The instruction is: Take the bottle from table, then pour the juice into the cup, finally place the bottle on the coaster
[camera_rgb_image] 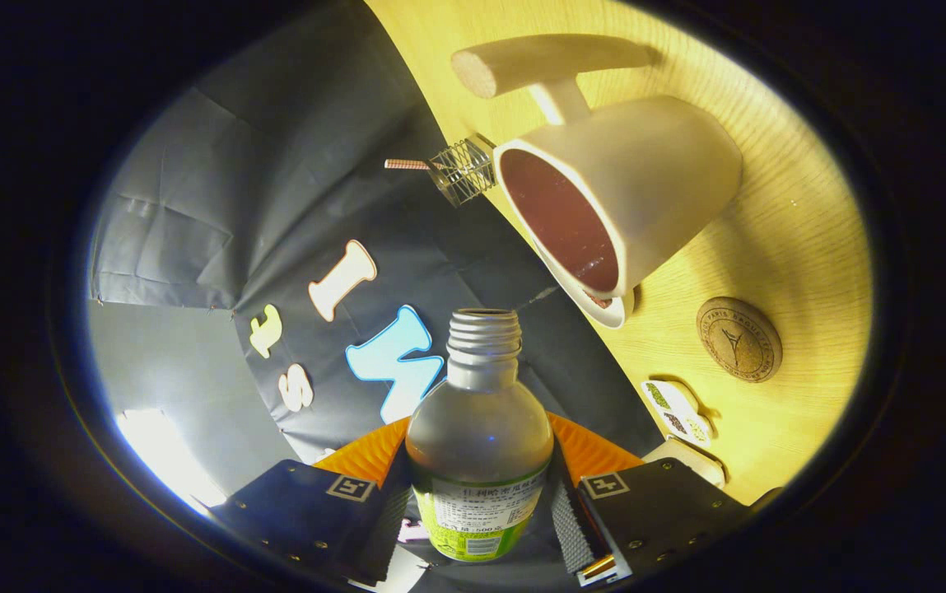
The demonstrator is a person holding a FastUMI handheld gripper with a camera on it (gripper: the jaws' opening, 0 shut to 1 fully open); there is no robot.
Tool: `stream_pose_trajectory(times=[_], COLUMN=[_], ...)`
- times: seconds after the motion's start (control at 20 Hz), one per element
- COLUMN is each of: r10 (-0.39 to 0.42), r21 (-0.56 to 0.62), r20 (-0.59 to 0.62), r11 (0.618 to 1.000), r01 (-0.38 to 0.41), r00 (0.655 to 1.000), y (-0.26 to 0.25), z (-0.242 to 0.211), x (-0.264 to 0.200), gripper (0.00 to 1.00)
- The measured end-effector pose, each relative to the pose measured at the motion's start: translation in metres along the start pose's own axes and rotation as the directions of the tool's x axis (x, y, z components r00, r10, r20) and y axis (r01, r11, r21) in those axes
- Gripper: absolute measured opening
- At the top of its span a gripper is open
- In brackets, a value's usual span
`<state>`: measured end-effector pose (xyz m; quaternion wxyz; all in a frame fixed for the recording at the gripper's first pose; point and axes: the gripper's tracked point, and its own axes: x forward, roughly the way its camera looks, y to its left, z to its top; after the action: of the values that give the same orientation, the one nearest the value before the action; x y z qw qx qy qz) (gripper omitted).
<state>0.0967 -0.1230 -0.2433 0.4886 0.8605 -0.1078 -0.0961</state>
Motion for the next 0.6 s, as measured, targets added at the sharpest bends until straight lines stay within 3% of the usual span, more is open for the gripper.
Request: stream_pose_trajectory(times=[0.6], r10=[0.011], r21=[0.001], r20=[0.03], r11=[1.0], r01=[-0.011], r00=[0.999], y=[-0.0005], z=[0.0052], x=[-0.0041], gripper=[0.76])
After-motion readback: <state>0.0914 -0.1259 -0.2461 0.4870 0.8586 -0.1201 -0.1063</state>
